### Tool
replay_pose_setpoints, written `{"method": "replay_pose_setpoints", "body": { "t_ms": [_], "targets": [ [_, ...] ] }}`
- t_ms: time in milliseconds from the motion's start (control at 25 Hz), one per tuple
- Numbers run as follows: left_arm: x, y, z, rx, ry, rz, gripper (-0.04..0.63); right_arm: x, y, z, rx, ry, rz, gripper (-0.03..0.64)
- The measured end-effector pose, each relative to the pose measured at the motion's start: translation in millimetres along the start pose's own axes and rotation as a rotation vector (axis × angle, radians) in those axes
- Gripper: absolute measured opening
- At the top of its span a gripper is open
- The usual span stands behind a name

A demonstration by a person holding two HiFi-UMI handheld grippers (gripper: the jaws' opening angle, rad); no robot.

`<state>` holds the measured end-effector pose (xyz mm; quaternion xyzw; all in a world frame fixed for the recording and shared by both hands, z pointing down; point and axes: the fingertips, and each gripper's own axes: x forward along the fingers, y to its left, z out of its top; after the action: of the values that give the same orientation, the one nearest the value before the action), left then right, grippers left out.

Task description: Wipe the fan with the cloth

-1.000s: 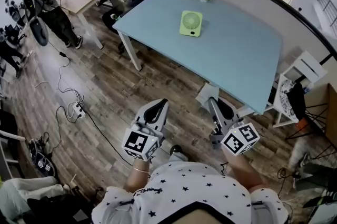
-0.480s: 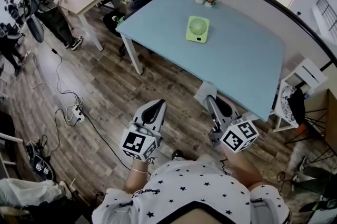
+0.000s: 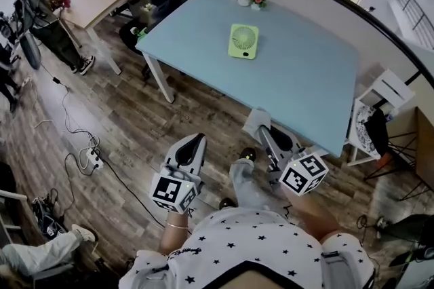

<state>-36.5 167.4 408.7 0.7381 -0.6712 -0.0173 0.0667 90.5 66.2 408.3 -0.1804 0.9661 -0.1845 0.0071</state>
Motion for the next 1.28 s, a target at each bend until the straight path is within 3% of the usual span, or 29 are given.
{"method": "replay_pose_setpoints", "body": {
  "t_ms": [320, 880, 1280],
  "targets": [
    [23, 40, 6, -0.005, -0.005, 0.057, 0.032, 47, -21, 14, -0.01, 0.014, 0.033, 0.028],
    [122, 106, 30, 0.015, -0.003, 0.094, 0.032, 147, -103, 46, 0.01, 0.032, 0.058, 0.028],
    [217, 130, 41, 0.043, 0.0, 0.059, 0.032, 191, -178, 62, 0.041, 0.038, 0.033, 0.028]
  ]
}}
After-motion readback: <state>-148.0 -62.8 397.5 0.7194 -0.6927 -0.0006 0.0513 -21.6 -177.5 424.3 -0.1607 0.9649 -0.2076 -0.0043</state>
